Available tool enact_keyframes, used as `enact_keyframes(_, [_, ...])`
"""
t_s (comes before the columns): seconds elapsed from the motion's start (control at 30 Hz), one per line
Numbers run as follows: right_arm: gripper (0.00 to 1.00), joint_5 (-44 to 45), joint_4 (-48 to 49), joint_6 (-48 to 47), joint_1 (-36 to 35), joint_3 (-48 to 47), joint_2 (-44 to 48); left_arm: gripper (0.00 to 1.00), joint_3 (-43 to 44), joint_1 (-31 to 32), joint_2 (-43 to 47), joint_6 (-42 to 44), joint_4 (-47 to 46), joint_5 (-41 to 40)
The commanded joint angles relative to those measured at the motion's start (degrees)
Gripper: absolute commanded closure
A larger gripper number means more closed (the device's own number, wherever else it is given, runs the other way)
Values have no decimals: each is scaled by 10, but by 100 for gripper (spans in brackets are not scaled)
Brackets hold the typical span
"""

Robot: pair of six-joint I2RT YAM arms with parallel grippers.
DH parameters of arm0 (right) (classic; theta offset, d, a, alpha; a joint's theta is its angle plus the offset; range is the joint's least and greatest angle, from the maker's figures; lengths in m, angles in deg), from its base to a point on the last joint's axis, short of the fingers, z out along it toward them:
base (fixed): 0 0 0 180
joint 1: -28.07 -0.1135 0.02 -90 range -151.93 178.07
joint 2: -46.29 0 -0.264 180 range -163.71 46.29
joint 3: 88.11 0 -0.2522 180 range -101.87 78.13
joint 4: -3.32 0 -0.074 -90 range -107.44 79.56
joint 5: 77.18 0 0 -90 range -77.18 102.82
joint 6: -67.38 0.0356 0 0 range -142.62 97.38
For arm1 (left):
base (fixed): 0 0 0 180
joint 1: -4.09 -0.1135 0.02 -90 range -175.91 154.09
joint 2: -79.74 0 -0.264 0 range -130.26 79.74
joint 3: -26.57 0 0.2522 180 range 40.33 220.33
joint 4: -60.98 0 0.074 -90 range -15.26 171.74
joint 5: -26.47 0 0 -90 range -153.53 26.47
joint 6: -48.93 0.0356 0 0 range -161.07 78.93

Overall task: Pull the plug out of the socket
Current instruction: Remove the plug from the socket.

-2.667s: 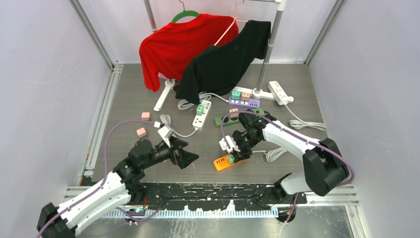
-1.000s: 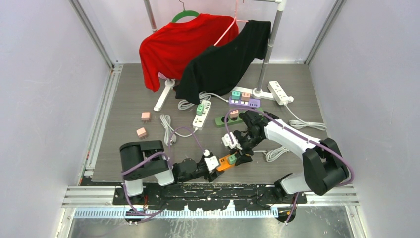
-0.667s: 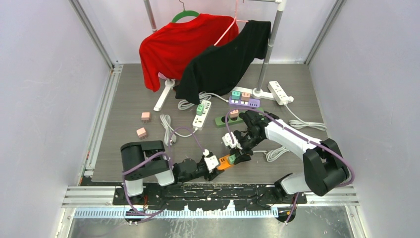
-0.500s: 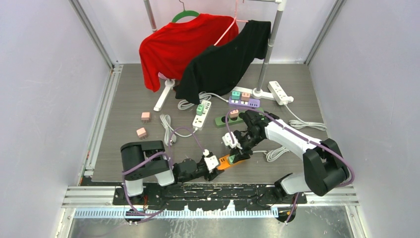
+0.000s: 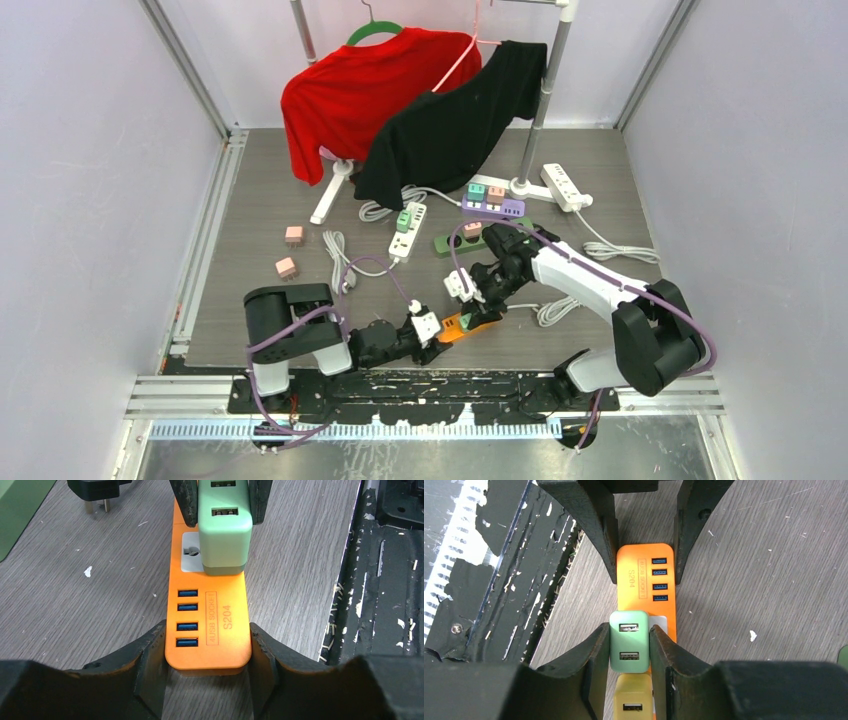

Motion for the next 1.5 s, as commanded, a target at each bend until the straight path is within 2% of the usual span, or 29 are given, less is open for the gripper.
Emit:
enact_keyframes(0.0, [99,-17,-12,-6,1,-22,8,100,-3,2,-8,-9,-42,-11])
enact_keyframes(0.13, [99,-19,-68,-57,40,-36,13,100,-17,1,-3,-12,-43,-19])
enact_keyframes(0.27, [99,-37,-80,-75,42,-28,10,100,-19,-2,-5,-18,-42,-16])
enact_keyframes(0.47, [99,-50,12,34,-5,-20,7,100,3,-2,-20,-28,-35,-7])
enact_keyframes(0.63, [99,-34,30,48,-17,-21,5,100,6,-9,-26,-39,-23,-7])
enact_keyframes(0.87, [99,-24,-42,-21,14,-35,16,100,-17,-35,-24,-64,-30,16])
enact_keyframes(1.07, [99,-37,-54,-30,7,-34,6,100,-12,-38,-33,-67,-29,28])
enact_keyframes(1.23, [99,-15,-71,-53,-1,-37,-6,100,-15,-38,-36,-65,-27,29])
enact_keyframes(1.47, [99,0,-105,-89,31,-42,2,100,-26,-41,-24,-52,-12,22])
